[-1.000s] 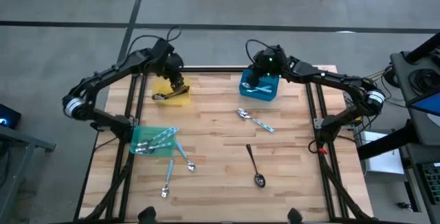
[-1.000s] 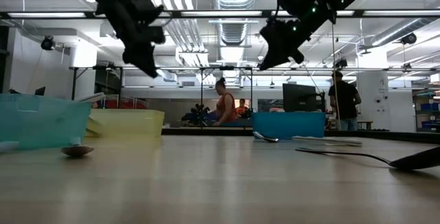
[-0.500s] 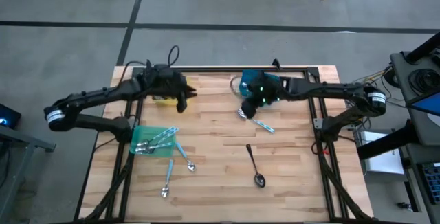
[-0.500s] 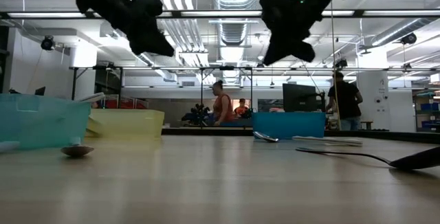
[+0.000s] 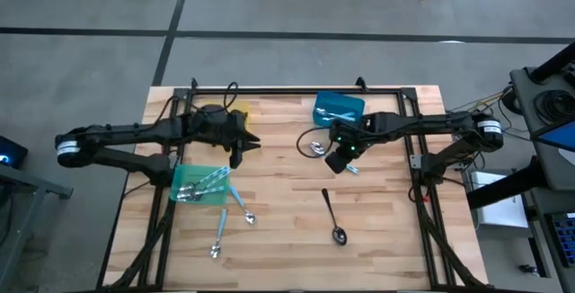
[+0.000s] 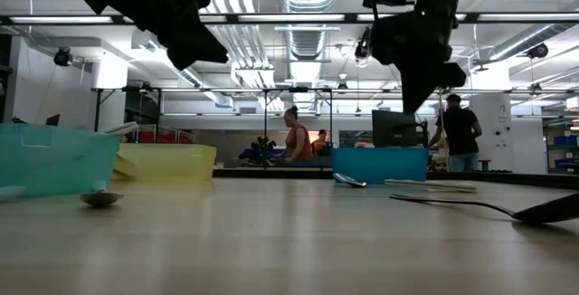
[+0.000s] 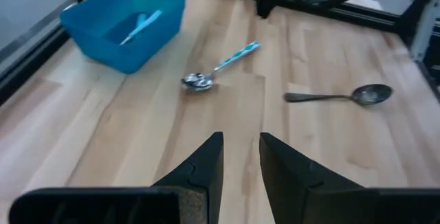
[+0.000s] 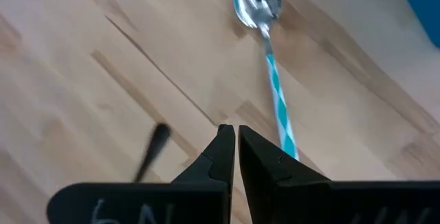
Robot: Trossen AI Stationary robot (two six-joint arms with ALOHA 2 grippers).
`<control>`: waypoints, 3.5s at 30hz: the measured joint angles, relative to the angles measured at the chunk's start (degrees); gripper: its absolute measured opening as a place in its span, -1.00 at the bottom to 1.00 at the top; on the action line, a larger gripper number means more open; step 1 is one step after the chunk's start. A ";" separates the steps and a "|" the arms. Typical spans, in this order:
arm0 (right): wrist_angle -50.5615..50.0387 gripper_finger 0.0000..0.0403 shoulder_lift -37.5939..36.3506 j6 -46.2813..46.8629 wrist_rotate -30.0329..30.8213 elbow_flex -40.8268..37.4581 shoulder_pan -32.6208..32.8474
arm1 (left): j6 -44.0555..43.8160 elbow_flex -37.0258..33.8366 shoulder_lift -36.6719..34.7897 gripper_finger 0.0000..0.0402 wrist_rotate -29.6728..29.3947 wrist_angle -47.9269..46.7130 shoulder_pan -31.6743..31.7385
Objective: Sort silverware by color (type)
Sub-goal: Put the blue patterned spoon into the green bin
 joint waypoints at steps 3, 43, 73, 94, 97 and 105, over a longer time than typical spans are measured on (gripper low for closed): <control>-0.92 -0.94 1.56 -0.59 -0.03 -0.63 0.00 | -0.25 -0.06 0.00 -0.62 -1.70 1.22 -2.21; 4.08 -0.87 21.43 -22.52 9.06 -1.94 0.68 | 4.56 1.36 0.37 -0.63 -4.08 1.32 -4.93; -15.48 -0.87 24.09 -17.86 10.60 25.96 10.36 | 12.37 0.44 14.24 -0.24 -2.33 21.23 -5.00; -20.54 -0.87 26.26 -22.00 8.51 34.01 9.20 | 17.69 4.80 30.31 -0.14 2.83 38.16 -7.90; -21.16 -0.87 26.39 -21.98 8.55 34.01 8.72 | 18.42 7.16 32.93 -0.14 2.55 35.76 -8.65; -21.97 -0.87 27.20 -21.81 8.55 33.95 8.69 | 18.85 12.61 38.48 -0.14 -0.97 31.39 -8.65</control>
